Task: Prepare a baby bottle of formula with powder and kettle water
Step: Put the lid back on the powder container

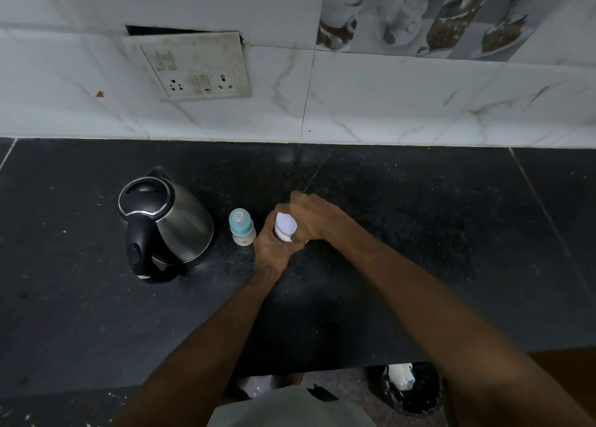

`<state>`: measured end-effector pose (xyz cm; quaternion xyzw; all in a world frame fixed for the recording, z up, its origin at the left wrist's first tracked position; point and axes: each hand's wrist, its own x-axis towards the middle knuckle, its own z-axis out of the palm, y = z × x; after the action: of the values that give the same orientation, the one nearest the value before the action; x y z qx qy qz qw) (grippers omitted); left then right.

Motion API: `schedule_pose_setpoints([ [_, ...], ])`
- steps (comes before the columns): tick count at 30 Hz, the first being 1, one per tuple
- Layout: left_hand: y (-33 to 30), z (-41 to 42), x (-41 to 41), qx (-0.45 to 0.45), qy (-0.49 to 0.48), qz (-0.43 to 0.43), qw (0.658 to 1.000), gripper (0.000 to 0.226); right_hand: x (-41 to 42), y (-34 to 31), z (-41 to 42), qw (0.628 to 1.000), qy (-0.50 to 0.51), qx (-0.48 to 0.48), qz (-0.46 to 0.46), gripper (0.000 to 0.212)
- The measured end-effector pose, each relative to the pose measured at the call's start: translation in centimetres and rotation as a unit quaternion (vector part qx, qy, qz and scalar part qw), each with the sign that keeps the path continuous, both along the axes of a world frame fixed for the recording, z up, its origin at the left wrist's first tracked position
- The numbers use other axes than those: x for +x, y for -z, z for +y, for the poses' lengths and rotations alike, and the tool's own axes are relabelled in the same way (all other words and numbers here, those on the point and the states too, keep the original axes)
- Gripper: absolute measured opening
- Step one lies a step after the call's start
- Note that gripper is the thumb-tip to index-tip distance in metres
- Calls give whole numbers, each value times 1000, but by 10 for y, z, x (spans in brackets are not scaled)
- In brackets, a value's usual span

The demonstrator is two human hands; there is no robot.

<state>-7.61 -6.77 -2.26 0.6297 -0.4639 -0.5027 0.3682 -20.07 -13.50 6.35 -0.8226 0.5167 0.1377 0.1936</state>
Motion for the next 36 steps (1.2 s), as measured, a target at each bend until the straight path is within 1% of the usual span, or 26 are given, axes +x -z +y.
schedule_pose_setpoints([
  [4,7,-2,-2,2,2,-10,1000,86,-8,4,-10,998,-66,18,-9,71],
  [6,9,-2,-2,-3,2,-14,1000,85,-11,7,-14,994,-105,5,8,75],
  [8,10,-1,0,-23,10,-9,1000,85,-17,9,-15,984,-171,-21,41,80],
  [11,12,-1,2,-41,22,9,999,81,-24,11,-15,962,-248,-71,86,77],
  [14,13,-2,1,-43,17,6,999,80,-23,17,-16,948,-284,-112,88,73],
  [16,12,-3,1,-40,15,4,999,83,-23,22,-18,944,-291,-123,89,71],
  [19,13,-3,1,-41,17,-13,999,87,-25,33,-16,952,-259,-144,79,71],
  [23,13,-3,2,-28,16,-6,999,82,-17,39,-6,971,-186,-128,75,75],
  [29,12,-1,-1,-21,12,3,1000,77,-8,39,11,983,-88,-145,69,73],
  [36,5,1,-4,-23,12,1,1000,75,-5,42,16,989,-37,-138,40,68],
])
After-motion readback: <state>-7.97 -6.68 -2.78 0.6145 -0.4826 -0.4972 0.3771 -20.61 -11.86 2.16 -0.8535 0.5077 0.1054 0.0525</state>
